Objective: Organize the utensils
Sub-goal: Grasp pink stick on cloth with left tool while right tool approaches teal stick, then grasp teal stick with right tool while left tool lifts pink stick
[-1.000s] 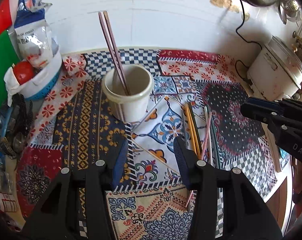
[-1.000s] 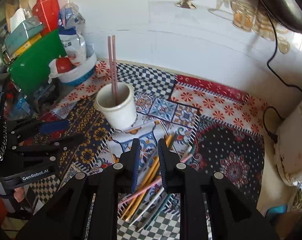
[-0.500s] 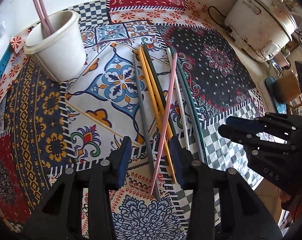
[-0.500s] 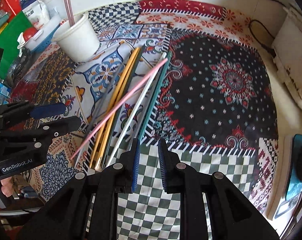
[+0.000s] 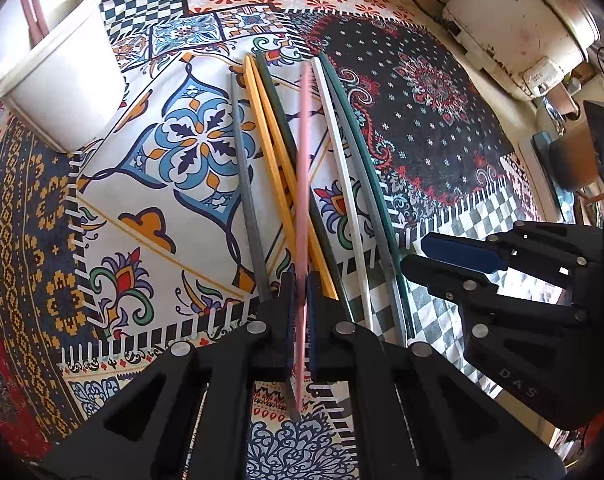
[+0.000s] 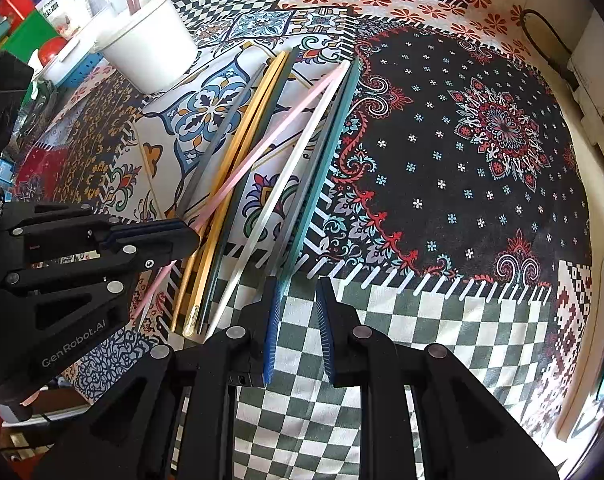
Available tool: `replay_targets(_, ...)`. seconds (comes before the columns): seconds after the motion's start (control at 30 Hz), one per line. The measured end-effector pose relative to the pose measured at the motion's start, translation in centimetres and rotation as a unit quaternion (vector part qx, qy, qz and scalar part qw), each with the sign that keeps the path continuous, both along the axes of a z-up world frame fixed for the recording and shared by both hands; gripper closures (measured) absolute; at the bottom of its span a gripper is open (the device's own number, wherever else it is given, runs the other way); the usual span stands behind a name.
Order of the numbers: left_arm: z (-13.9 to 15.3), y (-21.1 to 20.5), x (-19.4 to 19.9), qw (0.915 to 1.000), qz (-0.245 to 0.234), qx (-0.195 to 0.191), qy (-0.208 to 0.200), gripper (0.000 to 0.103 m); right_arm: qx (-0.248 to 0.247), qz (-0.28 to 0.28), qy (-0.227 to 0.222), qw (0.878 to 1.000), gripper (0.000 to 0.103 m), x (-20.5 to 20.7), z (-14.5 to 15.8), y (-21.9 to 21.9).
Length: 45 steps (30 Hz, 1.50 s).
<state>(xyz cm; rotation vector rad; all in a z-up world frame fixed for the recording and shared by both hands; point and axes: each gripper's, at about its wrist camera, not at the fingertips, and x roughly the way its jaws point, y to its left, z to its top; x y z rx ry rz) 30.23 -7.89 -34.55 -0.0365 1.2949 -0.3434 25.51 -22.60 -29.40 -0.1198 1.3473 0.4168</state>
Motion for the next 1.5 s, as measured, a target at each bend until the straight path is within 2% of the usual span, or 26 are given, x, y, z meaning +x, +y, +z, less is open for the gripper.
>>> replay_targets(0.13,1.1,1.6,-0.4,0.9995,0.027,-0.015,-0.011,0.100,-0.003,-0.002,-0.001,1.000,0.086,0.8,-0.2,0.3)
replay_targets(0.23,1.6,3.2,-1.1,0.9987,0.048,-0.001,-0.018,0.100,-0.003,-0.001,-0.003,1.000,0.086,1.2,-0.4,0.2)
replay_targets(0.43,0.8,6.4,-2.4,0.9967,0.078,0.019,0.006,0.100,-0.016,0.017,-0.011,1.000,0.089,1.8,-0.7,0.9)
replay_targets(0.67,-0.3,7.4,-3.1,0.9964,0.066,0.031,0.043,0.100,-0.039,0.026,-0.011,0.999,0.090,2.1,-0.7,0.1)
replay_targets(0.73,-0.3,7.3,-2.7,0.9968,0.059,0.031,0.044,0.098,-0.040,0.022,-0.007,0.999,0.090,2.5,-0.8,-0.7)
replay_targets(0.8,-0.1,7.4,-1.9,0.9968,0.058,0.026,0.047,0.092,-0.031,0.016,0.003,0.999,0.090,3.0,-0.8,-1.4)
replay_targets(1.07,-0.5,7.7,3.5,0.9963,0.060,0.025,0.057,0.092,-0.006,0.010,0.020,1.000,0.090,6.6,-0.8,-3.3)
replay_targets(1.23,-0.4,7.2,6.1,0.9968,0.046,0.036,0.053,0.092,-0.009,0.025,0.015,1.000,0.090,9.8,-1.0,-1.7)
replay_targets(1.5,-0.3,5.4,8.3,0.9957,0.004,0.083,0.040,0.092,-0.019,0.052,0.011,0.998,0.090,13.7,-1.2,2.1)
